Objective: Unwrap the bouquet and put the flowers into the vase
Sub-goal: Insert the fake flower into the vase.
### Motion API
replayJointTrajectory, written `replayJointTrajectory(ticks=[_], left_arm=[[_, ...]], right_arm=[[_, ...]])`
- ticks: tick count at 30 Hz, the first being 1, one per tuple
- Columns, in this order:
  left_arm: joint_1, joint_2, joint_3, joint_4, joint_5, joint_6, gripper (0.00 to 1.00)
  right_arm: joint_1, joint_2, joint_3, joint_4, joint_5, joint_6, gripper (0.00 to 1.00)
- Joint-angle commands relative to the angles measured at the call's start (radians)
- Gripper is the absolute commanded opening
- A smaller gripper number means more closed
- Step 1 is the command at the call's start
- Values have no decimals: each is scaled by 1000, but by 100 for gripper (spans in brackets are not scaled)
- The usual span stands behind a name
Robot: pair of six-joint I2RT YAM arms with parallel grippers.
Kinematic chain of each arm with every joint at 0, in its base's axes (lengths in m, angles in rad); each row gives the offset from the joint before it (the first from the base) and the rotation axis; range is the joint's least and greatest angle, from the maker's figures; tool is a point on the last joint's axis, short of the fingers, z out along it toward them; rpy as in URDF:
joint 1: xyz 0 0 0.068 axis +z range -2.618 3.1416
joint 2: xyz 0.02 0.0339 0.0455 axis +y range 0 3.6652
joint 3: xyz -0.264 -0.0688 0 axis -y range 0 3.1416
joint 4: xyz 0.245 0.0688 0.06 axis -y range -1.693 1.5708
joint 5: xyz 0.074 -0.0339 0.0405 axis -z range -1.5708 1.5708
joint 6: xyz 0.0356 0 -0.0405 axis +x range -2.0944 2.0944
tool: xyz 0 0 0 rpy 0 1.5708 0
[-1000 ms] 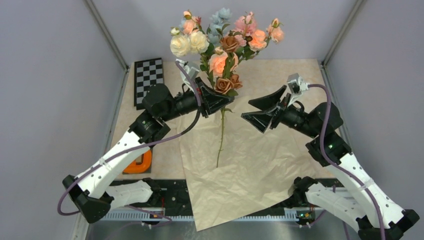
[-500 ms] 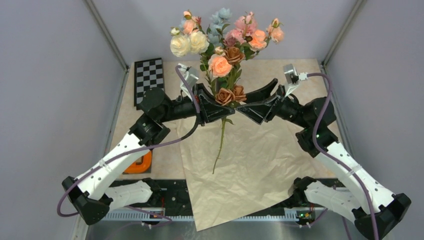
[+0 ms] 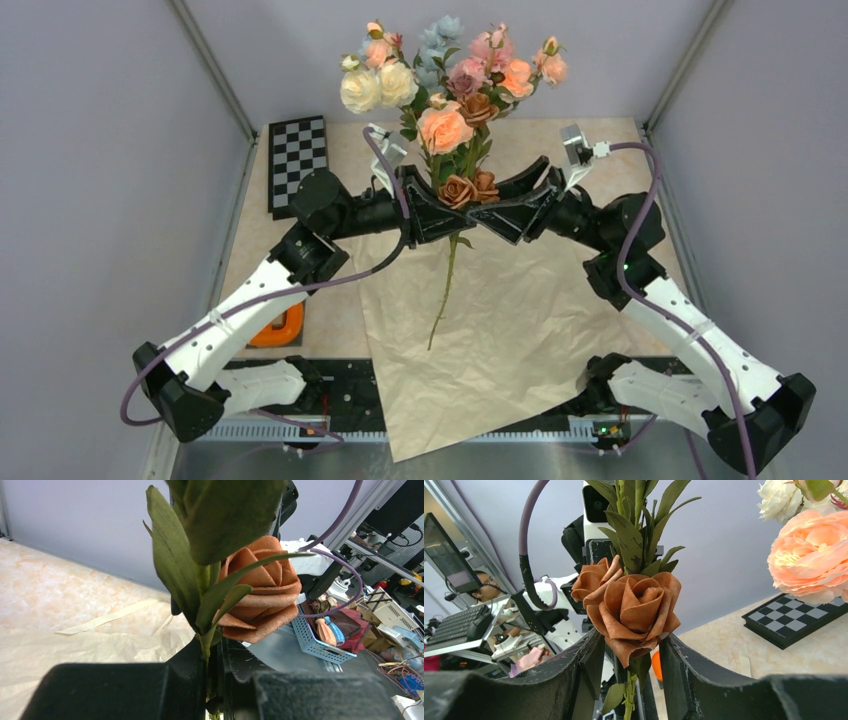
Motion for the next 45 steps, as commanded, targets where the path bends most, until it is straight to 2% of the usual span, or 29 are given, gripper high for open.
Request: replayJointTrajectory(ticks=[1,13,20,29,36,39,40,42,43,45], left_arm=[[4,5,11,71,20,-16,0],[4,12,9,81,25,-23,0],[3,19,10,82,28,-24,0],[4,31,14,83,33,-24,0],[4,35,15,78,21,-16,0],[4,38,17,73,15,-15,0],[5,39,19,69,14,-11,2],[6,35,21,52,3,-1,17],[8,34,22,42,-1,7,29],[13,28,25,17,-14,24,64]], right_arm=[[14,13,21,83,2,19,44],[34,41,15,130,14,44,36],[36,46,6,147,32,60,27],[36,72,3,165,36,85,19],[37,65,1,142,48,66,0],[36,52,-3,125,63,47,0],[36,48,-6,118,70,41,0],[37,35,-10,97,86,21,0],[37,28,-10,84,95,9,0],[36,9,-9,44,124,-18,0]])
